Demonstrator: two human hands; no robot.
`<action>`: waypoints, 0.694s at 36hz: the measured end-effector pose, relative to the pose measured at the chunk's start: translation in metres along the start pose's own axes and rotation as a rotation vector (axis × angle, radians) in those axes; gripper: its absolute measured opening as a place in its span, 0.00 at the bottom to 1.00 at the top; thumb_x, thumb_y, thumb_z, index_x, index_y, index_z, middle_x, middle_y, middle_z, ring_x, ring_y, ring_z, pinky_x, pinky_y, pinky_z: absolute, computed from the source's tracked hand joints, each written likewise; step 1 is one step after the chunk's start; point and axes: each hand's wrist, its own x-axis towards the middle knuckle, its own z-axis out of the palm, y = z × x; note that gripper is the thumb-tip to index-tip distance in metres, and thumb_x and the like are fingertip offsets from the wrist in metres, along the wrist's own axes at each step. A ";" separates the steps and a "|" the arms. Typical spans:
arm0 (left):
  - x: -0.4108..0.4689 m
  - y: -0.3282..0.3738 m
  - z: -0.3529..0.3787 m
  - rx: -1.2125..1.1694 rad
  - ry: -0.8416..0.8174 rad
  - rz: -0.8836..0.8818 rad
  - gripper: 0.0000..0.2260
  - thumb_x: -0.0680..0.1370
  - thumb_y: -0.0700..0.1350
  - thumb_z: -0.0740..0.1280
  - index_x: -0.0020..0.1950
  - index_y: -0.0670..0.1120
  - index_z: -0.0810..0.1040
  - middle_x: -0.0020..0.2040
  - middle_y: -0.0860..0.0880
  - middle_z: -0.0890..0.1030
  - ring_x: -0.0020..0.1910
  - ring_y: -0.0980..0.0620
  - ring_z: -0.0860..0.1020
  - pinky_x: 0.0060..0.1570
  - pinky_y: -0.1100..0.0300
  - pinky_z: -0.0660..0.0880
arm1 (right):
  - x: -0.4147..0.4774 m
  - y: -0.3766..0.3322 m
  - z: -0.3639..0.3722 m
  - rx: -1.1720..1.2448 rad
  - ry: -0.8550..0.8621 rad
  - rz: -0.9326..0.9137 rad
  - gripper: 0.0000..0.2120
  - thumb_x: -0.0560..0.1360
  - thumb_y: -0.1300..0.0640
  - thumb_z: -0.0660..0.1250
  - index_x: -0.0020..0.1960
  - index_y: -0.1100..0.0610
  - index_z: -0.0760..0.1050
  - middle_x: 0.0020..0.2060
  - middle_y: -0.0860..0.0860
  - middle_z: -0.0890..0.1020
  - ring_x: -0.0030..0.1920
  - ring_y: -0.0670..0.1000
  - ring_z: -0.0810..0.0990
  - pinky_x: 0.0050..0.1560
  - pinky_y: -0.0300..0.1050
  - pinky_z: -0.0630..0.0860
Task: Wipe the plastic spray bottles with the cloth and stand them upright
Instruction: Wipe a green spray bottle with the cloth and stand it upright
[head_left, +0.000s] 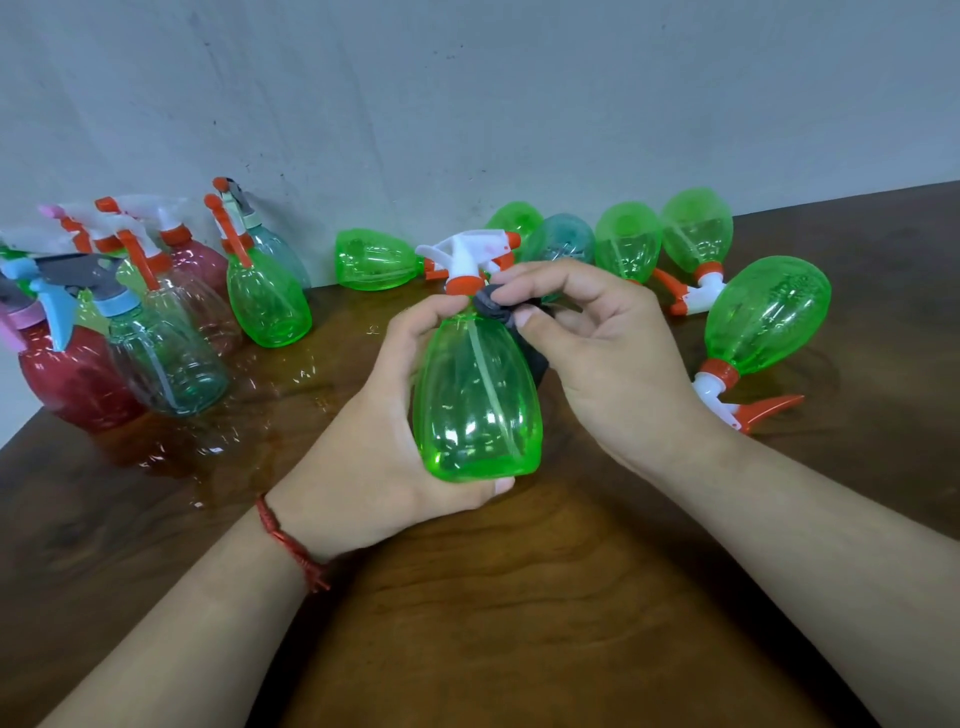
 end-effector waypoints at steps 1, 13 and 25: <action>0.000 -0.001 -0.001 0.012 0.000 0.001 0.54 0.65 0.39 0.86 0.83 0.46 0.57 0.74 0.54 0.74 0.73 0.46 0.77 0.71 0.56 0.75 | 0.000 0.000 0.000 -0.007 -0.003 -0.005 0.13 0.80 0.76 0.65 0.51 0.61 0.84 0.57 0.54 0.85 0.61 0.44 0.84 0.64 0.40 0.78; 0.002 -0.010 -0.004 0.067 0.288 -0.076 0.52 0.63 0.49 0.86 0.83 0.53 0.64 0.72 0.59 0.78 0.71 0.59 0.78 0.72 0.59 0.74 | -0.005 0.006 0.002 -0.322 -0.124 -0.160 0.14 0.81 0.73 0.67 0.52 0.58 0.88 0.57 0.50 0.85 0.63 0.53 0.83 0.66 0.53 0.80; 0.007 -0.008 -0.005 0.057 0.482 -0.173 0.51 0.63 0.46 0.89 0.81 0.53 0.67 0.66 0.62 0.79 0.62 0.73 0.77 0.60 0.75 0.72 | -0.007 0.004 0.003 -0.395 -0.188 -0.180 0.16 0.80 0.72 0.68 0.55 0.56 0.89 0.58 0.46 0.85 0.59 0.53 0.85 0.61 0.54 0.82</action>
